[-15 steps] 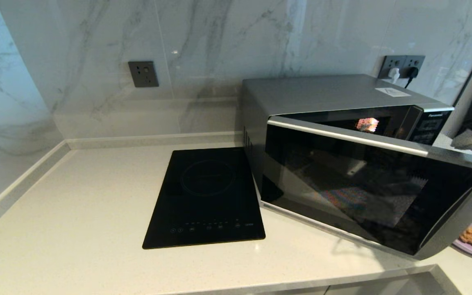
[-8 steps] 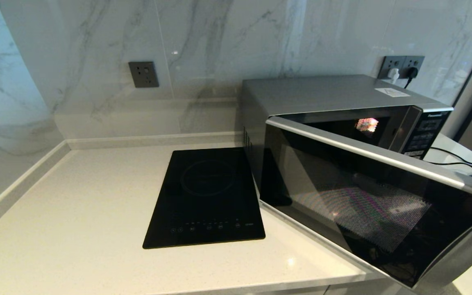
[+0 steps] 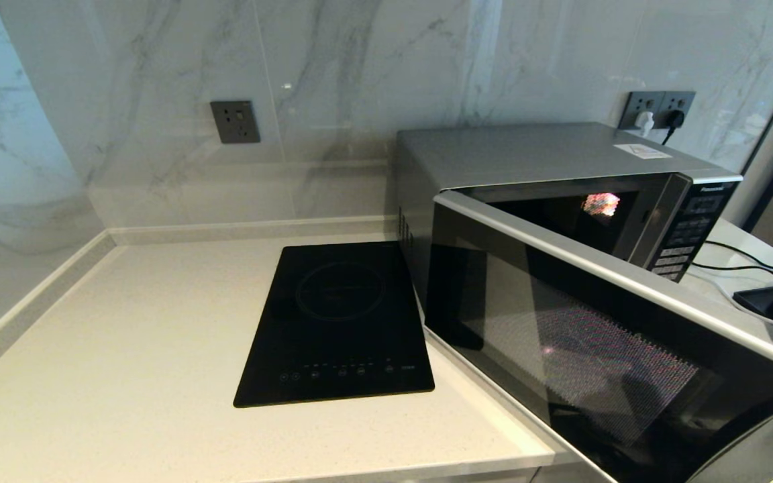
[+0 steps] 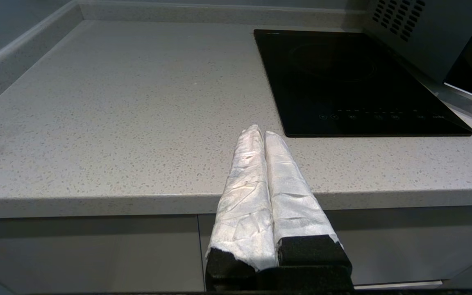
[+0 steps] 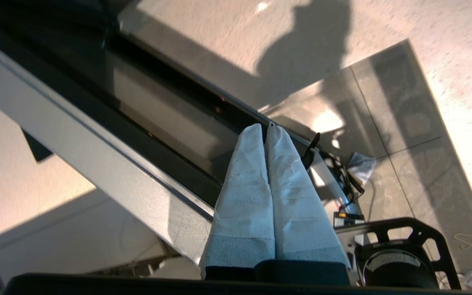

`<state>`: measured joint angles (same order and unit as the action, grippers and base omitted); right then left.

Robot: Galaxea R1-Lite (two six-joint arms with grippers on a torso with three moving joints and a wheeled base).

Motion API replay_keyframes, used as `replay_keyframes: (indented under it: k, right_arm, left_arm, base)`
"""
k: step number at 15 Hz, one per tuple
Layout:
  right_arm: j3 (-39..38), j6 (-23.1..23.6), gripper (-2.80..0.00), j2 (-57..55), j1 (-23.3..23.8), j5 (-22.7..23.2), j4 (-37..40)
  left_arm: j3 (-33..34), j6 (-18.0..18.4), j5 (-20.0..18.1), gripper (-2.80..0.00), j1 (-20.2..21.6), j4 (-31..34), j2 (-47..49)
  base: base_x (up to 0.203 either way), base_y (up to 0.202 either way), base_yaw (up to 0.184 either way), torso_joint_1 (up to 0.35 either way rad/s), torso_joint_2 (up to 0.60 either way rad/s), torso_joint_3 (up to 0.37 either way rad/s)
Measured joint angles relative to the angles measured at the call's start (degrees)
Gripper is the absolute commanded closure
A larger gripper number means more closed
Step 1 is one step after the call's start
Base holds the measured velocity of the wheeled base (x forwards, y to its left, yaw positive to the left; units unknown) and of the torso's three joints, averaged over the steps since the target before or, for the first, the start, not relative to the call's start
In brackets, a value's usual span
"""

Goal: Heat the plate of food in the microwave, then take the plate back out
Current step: Open the microwave oven

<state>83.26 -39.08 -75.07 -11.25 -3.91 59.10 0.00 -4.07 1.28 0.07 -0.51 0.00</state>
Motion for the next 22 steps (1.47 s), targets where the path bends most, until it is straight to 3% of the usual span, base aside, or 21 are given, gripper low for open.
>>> replay_keyframes:
  k: [8, 13, 15, 17, 21, 22]
  right_arm:
    - [-5.1, -5.1, 0.00, 5.7, -14.7, 0.2, 0.4]
    - [-5.7, -6.1, 0.00, 7.5, -18.0, -0.4, 0.3]
    - [-6.3, -6.1, 0.00, 7.4, -18.0, -2.1, 0.0]
    - [-7.2, -6.4, 0.00, 6.1, -16.1, -7.0, -0.7]
    - [-6.8, -6.4, 0.00, -1.1, -2.1, -11.3, -6.8]
    - [-5.9, -6.4, -2.80, -3.7, 2.4, -11.2, -7.7]
  left_arm:
    - [0.0, 0.0, 0.0, 0.00, 0.0, 0.0, 0.0]
    - [0.0, 0.0, 0.0, 0.00, 0.0, 0.0, 0.0]
    - [0.0, 0.0, 0.0, 0.00, 0.0, 0.0, 0.0]
    - [0.0, 0.0, 0.0, 0.00, 0.0, 0.0, 0.0]
    - [0.0, 0.0, 0.0, 0.00, 0.0, 0.0, 0.0]
    - [0.0, 0.0, 0.0, 0.00, 0.0, 0.0, 0.0]
  base:
    - [0.000, 0.000, 0.000, 0.000, 0.00, 0.000]
    - [0.000, 0.000, 0.000, 0.000, 0.00, 0.000]
    - [0.000, 0.000, 0.000, 0.000, 0.00, 0.000]
    - [0.000, 0.000, 0.000, 0.000, 0.00, 0.000]
    - [0.000, 0.000, 0.000, 0.000, 0.00, 0.000]
    - [0.000, 0.000, 0.000, 0.000, 0.00, 0.000]
